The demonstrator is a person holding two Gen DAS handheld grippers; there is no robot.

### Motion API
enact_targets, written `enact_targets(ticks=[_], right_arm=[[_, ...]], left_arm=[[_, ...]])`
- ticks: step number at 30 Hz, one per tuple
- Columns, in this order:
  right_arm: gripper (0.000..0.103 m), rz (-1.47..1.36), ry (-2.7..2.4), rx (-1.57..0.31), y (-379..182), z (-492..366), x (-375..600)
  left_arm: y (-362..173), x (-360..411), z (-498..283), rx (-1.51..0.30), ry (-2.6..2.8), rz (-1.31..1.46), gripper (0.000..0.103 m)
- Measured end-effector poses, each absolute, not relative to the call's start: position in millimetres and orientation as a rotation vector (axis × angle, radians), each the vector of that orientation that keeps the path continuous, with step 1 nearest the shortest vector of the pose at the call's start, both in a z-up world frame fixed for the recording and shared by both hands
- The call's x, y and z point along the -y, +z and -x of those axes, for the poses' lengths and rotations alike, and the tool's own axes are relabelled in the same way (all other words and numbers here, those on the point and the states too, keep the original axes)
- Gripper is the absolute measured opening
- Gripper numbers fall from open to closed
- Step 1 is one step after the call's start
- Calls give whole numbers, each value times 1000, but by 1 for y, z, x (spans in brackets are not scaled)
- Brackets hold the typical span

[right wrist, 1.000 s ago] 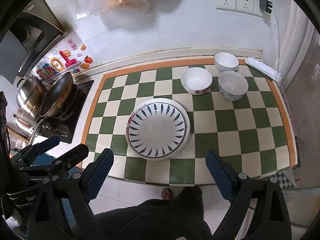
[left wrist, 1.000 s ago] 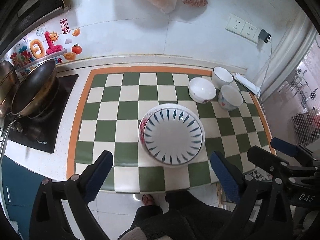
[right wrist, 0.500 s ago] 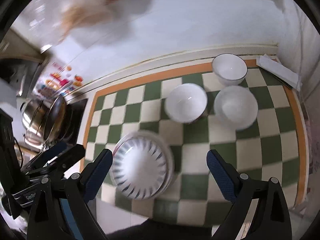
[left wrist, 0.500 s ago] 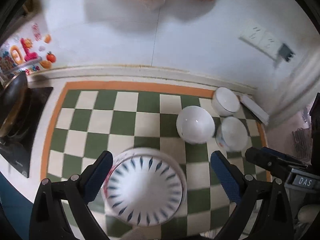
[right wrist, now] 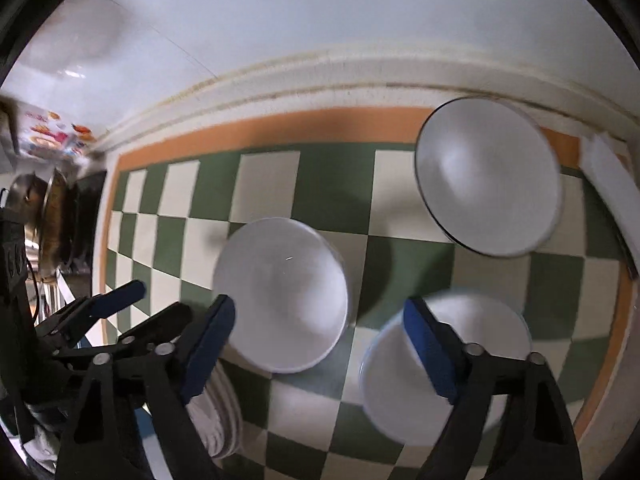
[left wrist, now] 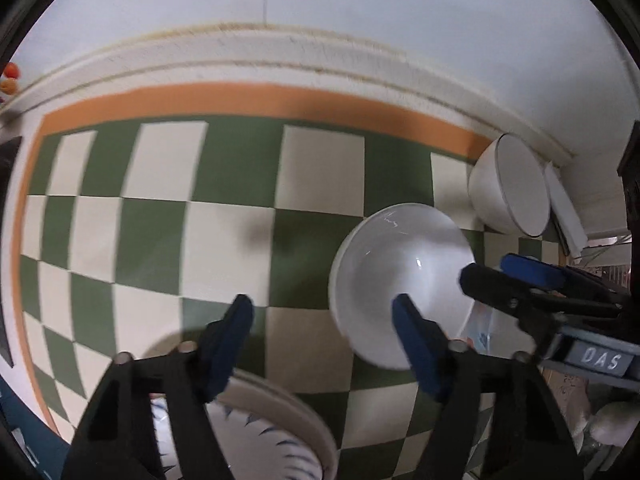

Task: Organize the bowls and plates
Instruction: 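Grasp the white bowl rim with the left gripper and lift it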

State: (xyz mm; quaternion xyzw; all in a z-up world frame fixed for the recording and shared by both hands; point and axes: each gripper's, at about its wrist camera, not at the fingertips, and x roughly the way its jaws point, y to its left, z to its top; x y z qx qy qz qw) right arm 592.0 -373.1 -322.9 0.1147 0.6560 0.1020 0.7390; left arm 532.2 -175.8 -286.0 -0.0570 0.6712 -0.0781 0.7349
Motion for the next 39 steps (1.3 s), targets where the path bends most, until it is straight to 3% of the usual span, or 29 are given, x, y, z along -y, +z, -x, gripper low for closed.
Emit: enact_targets(ticks=[5,7,9,15,29,39], right_arm=[[52,-215,224,-1493,-349,-602,364],[42,-209,226,-1515,-358,-604,361],[28,-206,229,-1528,-364,-603,356],[16,-190,203,-1527,-369,-600,350],[15,-274,240,-1462,-301,-534,357],[15,-330,192,-1482,-304,-445,392]], left_arm=[[-313,186,-542,-1544,-213,138,45],[-319,190,-542,-1562,-238,140,32],[-322,192,-540,-1567,-253,145,25],[-319,192,-532,-1560,-251,143,23],[-241,196,-485,-1491,-314,89,23],[-259,228,-432,-1553,-395,19,23]])
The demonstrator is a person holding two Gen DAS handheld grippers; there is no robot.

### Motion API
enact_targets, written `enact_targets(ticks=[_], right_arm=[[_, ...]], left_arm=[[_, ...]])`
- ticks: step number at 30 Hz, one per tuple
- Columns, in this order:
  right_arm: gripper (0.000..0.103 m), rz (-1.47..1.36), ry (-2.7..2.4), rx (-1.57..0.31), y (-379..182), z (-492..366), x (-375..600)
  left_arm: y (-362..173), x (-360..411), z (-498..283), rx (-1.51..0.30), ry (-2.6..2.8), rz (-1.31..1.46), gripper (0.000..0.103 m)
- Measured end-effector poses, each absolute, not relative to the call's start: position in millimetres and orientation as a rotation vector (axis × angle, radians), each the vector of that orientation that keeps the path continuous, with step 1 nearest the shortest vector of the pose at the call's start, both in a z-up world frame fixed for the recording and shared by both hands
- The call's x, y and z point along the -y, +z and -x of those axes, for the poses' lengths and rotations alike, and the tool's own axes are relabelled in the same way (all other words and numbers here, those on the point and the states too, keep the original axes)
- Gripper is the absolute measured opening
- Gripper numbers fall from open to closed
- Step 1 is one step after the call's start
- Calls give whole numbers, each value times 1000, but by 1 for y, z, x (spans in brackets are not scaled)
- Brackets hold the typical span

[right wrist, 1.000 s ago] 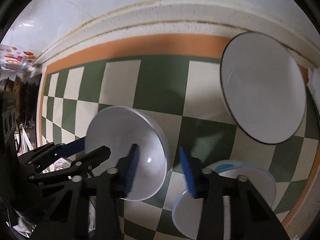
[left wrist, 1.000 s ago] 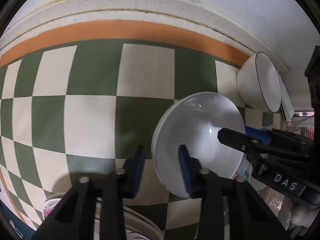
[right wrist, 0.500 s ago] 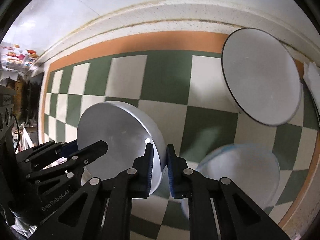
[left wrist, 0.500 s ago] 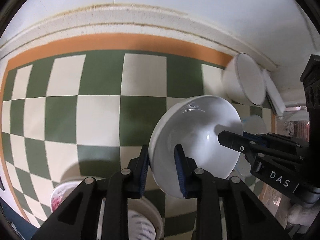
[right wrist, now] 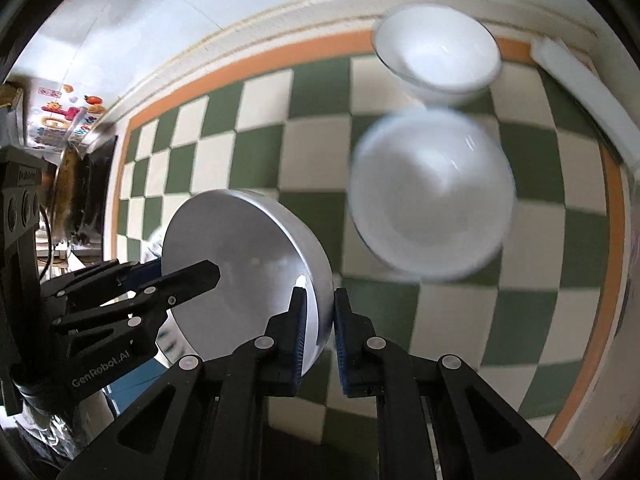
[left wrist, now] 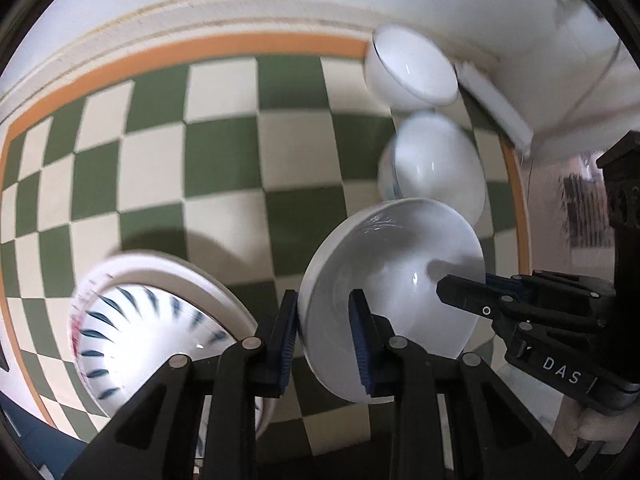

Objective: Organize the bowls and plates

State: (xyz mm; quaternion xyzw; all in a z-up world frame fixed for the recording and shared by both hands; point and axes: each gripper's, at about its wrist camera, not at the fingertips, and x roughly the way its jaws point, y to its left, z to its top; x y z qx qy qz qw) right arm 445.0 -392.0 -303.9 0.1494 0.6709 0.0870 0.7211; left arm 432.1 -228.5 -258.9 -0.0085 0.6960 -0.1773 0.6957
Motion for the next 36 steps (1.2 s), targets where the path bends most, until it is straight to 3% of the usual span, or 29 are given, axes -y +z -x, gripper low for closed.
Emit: enact_targets(ticks=[15,22,26,28,30,32,36], right_arm=[[15,-412,158,-1582,-379,-401,414],[17,-437,171,-1590,-380,-407,419],[17,-478,182,-1544,-362,-408,436],[21,-500,170,-1504,-347,-408,450],[41,-529,152,-1454,-330,-411,470],[54,-572,143,-1413,-320,-416,485],[56,-649,102,-1348,-318,-436,517]], left_arm=[[-323,256,-411,-1675,-380,-107,23],[-320,262,-417,-1678,-368,-89,23],[-286,251,-421,-1607,-368,-51,24],[-265,247,-427,-1555,-368,-26,27],[-249,248,-438,-1512,-368,4,34],[-243,251,-455,-1492,-367,33,38],[-249,277,-488,-1489,-369,48,38]])
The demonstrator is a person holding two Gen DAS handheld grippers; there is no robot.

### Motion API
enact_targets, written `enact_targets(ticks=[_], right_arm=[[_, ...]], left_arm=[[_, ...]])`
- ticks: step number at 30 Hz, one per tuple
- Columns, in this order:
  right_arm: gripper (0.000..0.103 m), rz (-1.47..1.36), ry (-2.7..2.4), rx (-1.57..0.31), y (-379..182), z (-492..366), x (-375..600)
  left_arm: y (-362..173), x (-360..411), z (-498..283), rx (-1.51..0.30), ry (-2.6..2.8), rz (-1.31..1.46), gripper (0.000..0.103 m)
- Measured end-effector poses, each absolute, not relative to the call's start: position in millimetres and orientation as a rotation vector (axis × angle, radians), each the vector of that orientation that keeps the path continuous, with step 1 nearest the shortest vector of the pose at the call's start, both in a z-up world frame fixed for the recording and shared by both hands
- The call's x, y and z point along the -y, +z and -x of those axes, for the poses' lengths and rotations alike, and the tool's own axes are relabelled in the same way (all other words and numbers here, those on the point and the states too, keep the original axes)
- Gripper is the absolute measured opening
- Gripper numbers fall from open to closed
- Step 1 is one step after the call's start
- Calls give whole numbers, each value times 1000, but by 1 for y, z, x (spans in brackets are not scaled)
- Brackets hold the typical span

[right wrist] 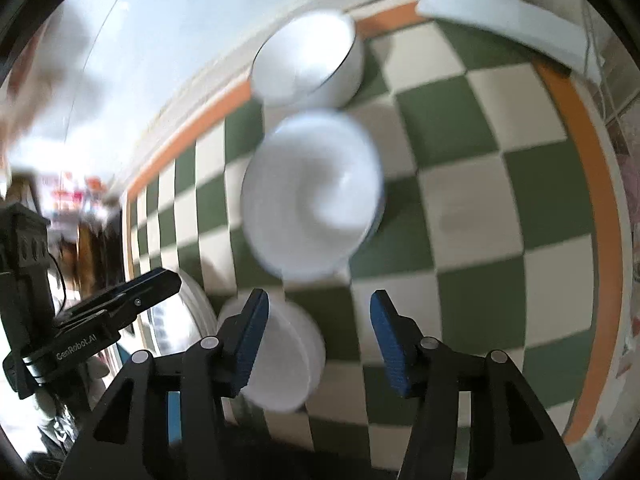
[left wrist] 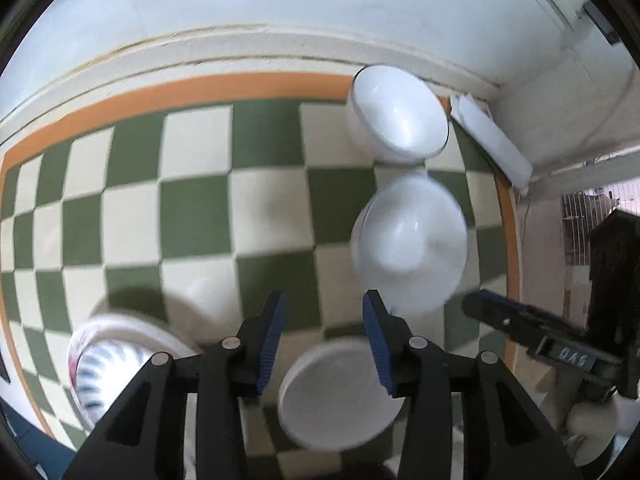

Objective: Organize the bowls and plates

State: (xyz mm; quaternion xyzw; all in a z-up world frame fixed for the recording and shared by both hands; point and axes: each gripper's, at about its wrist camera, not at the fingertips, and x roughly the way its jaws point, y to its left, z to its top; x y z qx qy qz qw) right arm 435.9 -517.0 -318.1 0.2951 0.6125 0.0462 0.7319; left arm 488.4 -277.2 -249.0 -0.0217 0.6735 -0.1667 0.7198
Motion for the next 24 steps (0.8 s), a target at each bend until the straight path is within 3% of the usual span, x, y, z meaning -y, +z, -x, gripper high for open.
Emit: enact_targets(ticks=[7,9,12,18,24], right_arm=[[55,-697,42,-1347,-352,-469,532],[42,-702,39,-1352,-359,-472,532],[17,-701,28,-1365,-368,-474,534],[16,-676,9,-1359,-367,-475,539],[16,-644,27,-1333,-337,-465,522]], left_arm=[[-295,323,-523,-1572,-405,-42,38],[-305,328,-525,-1591,-416,-45,38],[-317,335,-526,-1600,-418,-69,19],[-313,334,-521,-1581,-425,-84,18],[-272,323,-505,-1527,-455,-83,18]])
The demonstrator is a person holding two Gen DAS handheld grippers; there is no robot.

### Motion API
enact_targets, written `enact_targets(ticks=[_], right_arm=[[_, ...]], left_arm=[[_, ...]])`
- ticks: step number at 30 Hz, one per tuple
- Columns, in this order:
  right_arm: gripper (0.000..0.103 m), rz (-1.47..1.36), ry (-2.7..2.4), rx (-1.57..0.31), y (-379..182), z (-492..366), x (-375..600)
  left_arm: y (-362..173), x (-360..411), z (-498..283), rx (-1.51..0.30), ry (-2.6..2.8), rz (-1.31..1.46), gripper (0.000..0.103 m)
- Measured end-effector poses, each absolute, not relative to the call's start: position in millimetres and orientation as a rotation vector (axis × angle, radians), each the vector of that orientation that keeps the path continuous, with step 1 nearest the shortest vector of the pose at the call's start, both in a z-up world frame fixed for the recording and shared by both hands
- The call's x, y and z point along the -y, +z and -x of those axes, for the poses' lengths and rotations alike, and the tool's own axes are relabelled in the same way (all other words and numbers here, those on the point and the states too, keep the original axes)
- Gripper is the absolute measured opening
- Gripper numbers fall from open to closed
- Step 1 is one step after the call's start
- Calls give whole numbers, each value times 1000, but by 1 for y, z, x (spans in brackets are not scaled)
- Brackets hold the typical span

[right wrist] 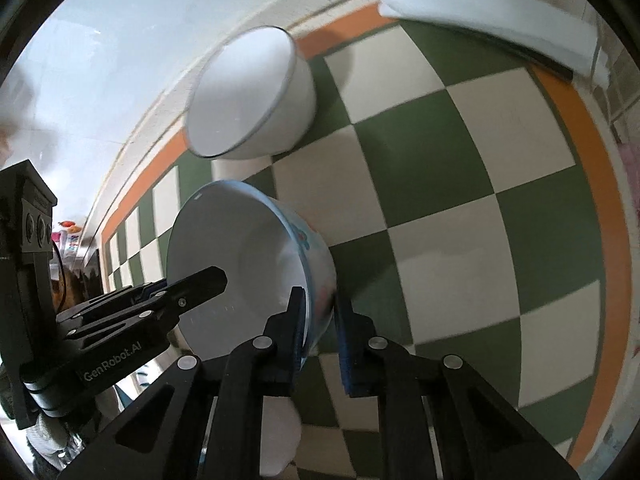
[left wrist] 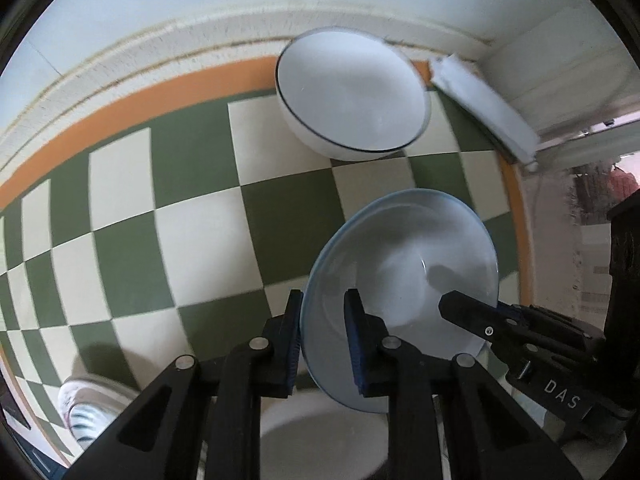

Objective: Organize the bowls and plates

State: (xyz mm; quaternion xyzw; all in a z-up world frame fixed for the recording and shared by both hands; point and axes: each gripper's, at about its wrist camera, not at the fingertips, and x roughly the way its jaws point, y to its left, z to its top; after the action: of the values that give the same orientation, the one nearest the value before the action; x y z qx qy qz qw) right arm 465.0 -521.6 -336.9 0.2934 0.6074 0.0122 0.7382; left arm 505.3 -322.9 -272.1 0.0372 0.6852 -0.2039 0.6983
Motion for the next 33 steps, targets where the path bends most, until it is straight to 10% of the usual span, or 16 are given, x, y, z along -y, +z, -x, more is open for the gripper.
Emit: enact_targets(ticks=[10,33], right_arm=[[16,-614,116,-1311,-277,-412,479],[16,-589,144,-1504,-349,-380,434]], left_arm=[[-217,278,-452,-1485,-490,-46,18],[-279,258,-406,-1612,-426,-151,18]])
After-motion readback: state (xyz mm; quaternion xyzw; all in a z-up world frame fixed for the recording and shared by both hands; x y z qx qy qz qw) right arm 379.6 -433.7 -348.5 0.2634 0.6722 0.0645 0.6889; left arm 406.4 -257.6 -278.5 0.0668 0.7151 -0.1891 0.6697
